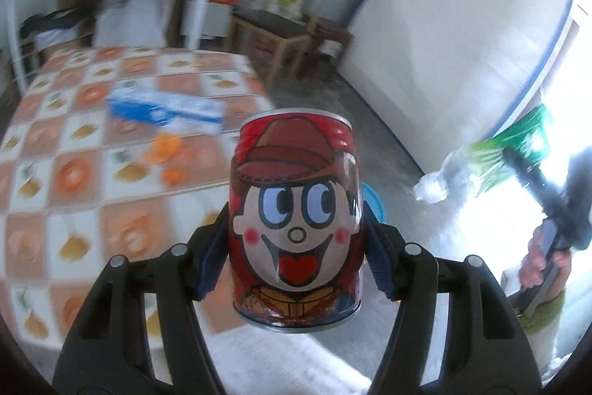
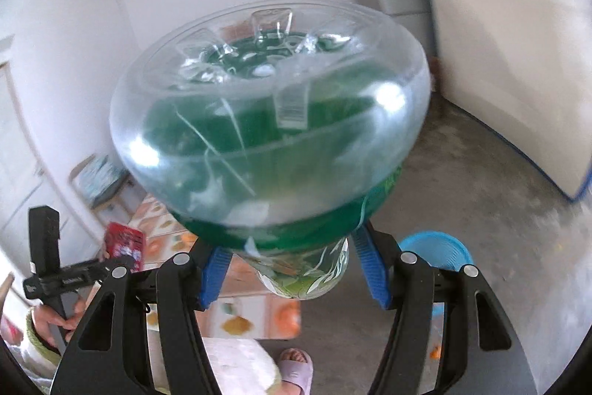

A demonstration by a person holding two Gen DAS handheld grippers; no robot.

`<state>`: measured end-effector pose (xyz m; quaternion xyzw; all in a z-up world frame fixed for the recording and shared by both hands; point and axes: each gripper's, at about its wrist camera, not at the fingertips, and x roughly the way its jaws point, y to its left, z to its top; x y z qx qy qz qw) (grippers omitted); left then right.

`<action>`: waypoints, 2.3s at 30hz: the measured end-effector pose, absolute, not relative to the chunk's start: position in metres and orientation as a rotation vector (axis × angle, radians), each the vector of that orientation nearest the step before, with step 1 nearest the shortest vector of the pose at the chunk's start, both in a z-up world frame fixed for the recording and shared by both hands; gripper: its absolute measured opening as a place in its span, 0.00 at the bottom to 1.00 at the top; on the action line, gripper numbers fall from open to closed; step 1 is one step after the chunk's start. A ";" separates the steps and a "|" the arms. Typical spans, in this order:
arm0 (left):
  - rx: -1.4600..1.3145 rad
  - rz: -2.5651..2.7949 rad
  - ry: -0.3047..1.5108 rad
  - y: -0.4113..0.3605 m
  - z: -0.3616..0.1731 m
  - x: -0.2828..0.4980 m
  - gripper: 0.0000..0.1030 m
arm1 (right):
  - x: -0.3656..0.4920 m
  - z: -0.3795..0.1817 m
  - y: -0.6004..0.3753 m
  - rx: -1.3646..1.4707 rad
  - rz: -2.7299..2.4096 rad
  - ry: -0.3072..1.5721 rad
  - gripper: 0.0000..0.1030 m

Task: Collect trash
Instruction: 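Carry the can and bottle over the blue wastebasket and open both grippers, then move both grippers back to the table toward the orange peels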

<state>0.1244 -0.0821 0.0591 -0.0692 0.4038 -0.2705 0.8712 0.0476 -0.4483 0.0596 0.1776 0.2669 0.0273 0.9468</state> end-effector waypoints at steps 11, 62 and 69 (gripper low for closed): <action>0.062 -0.771 1.041 -0.271 0.015 0.197 0.60 | 0.070 -0.049 -0.533 0.536 -0.161 0.707 0.59; -0.135 -0.335 0.834 -0.004 0.020 0.153 0.86 | 0.105 -0.107 -0.502 0.639 0.035 0.844 0.77; -0.125 -0.179 0.862 0.043 -0.015 0.138 0.86 | 0.165 -0.036 -0.367 0.437 0.339 0.842 0.77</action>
